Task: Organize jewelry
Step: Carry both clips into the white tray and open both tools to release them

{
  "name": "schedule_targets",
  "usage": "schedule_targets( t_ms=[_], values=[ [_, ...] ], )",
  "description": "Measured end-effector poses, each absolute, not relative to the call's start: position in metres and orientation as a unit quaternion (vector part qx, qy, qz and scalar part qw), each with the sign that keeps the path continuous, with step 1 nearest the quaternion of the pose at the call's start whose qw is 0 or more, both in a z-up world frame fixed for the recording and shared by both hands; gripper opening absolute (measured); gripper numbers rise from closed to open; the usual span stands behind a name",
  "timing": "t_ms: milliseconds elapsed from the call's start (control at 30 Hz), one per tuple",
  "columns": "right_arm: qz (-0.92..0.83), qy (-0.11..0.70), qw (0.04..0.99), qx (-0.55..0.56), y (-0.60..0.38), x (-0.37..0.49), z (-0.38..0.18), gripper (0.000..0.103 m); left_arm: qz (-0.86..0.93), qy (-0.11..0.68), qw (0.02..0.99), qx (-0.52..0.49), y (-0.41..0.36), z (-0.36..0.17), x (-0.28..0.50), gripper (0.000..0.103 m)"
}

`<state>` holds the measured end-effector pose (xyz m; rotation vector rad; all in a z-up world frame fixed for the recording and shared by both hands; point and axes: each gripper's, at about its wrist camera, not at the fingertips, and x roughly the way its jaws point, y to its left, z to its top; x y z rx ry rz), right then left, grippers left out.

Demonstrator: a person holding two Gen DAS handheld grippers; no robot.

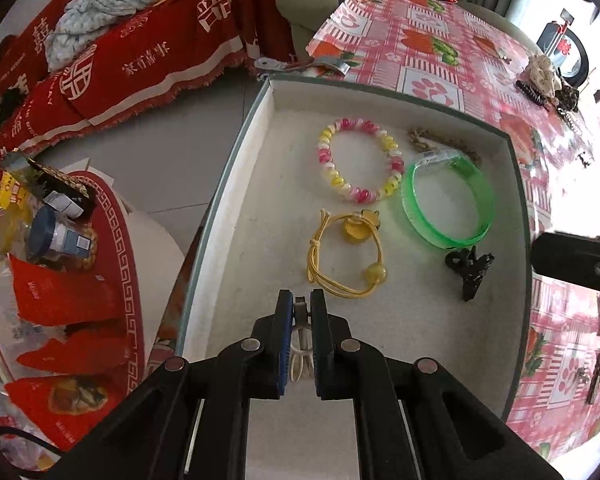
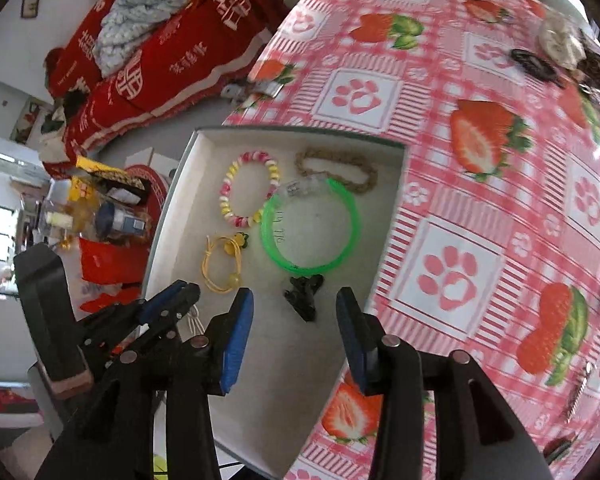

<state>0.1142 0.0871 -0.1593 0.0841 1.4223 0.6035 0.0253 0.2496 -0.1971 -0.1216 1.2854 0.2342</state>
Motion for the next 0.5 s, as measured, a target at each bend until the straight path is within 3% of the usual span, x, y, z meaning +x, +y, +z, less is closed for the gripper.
schedule_targets(
  t_ms=[467,500],
  values=[
    [0.217,0.652,0.721,0.085,0.023,0.098,-0.16,0.047,0.096,0.597,0.796,-0.043,0.24,-0.19,0.03,0.017],
    [0.215,0.653,0.721,0.087,0.02,0.097,-0.16,0.047,0.095,0.596,0.796,-0.042,0.239,-0.189,0.03,0.052]
  ],
)
